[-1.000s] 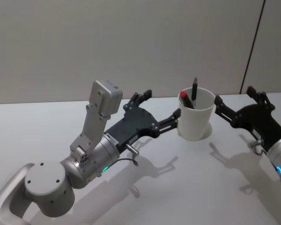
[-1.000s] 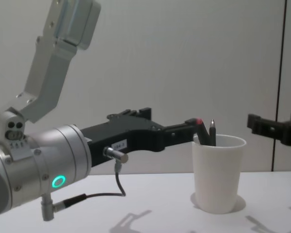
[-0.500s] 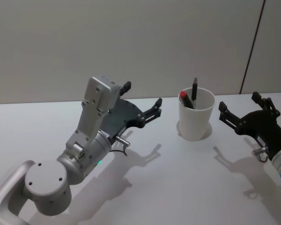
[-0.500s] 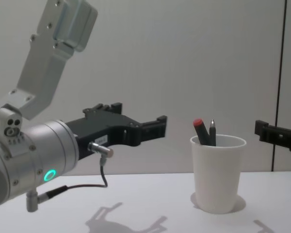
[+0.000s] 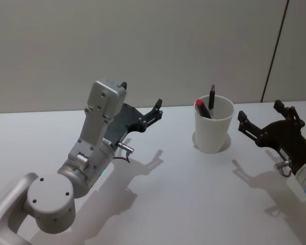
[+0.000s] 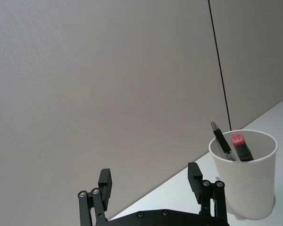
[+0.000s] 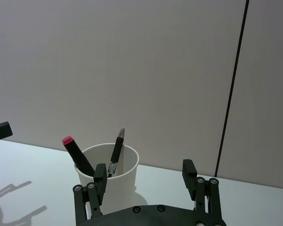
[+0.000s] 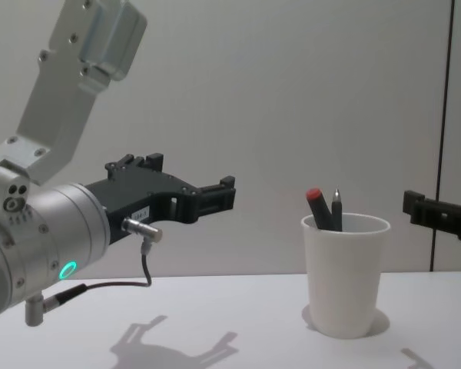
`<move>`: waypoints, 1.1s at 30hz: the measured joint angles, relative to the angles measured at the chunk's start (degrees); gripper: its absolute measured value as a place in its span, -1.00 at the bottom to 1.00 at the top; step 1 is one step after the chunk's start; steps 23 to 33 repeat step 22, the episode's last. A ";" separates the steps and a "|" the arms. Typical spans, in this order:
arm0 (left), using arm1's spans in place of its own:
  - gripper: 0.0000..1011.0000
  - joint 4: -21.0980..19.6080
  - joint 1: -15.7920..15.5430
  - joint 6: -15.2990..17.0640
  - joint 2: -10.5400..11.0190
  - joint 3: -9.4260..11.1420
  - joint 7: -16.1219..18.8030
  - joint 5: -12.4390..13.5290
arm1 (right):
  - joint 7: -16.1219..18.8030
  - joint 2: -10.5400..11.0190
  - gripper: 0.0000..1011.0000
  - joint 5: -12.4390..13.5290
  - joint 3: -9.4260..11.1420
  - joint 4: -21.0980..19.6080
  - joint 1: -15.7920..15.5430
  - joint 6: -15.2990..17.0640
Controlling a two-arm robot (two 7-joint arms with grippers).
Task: Place the pen into the pen holder.
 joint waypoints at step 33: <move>0.98 0.02 0.03 -0.03 -0.02 -0.04 0.09 0.00 | 0.02 0.00 0.98 0.00 0.00 0.01 0.00 0.01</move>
